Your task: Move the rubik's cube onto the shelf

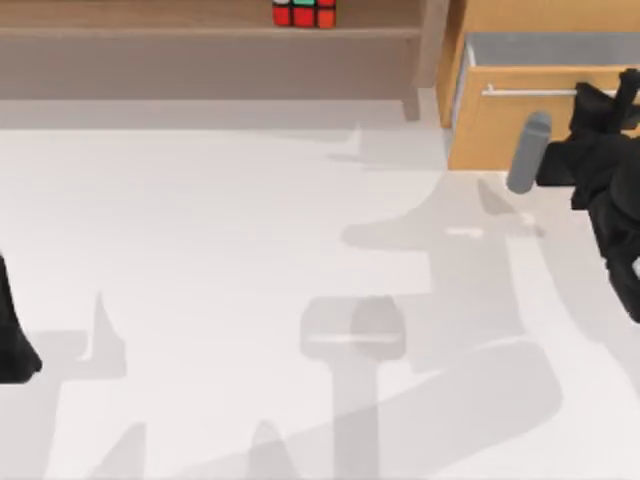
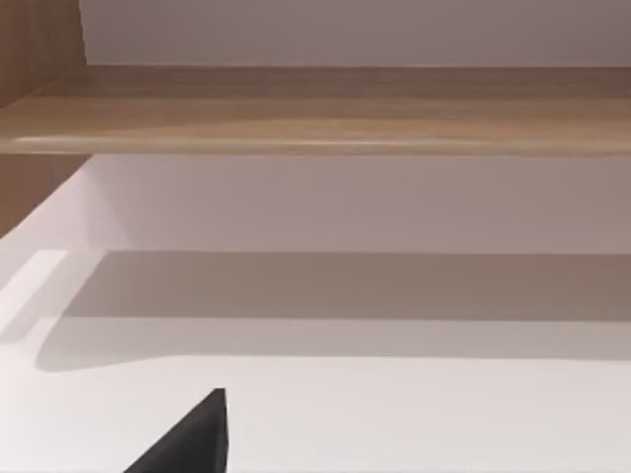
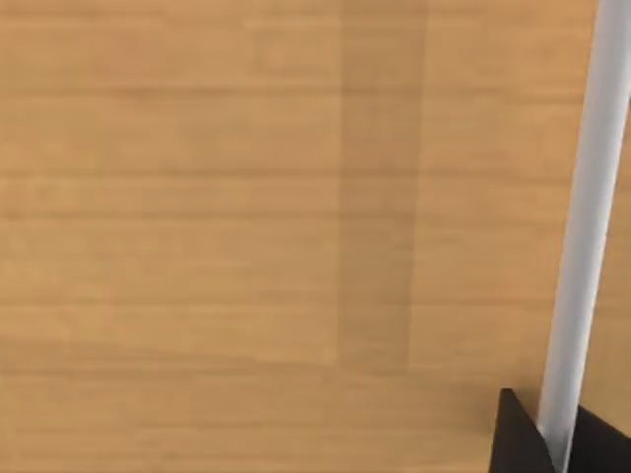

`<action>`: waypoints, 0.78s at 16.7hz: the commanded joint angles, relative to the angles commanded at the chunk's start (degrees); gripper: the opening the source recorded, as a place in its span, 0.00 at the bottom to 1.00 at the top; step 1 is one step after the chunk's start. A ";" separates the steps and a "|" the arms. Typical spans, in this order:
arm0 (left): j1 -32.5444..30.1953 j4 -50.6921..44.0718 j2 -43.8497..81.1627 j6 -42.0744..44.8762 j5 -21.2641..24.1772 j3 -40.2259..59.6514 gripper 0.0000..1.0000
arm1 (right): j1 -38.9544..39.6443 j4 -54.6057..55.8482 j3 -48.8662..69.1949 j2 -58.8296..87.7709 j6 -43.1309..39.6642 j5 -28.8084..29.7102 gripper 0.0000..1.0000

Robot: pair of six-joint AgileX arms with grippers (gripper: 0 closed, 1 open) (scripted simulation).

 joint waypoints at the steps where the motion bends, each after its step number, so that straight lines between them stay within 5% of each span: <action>1: 0.00 0.00 0.00 0.00 0.00 0.00 1.00 | -0.15 -0.50 0.80 0.29 0.05 -0.14 0.00; 13: 0.00 0.00 0.00 0.00 0.00 0.00 1.00 | -0.85 -4.60 8.32 3.51 0.02 -0.96 0.00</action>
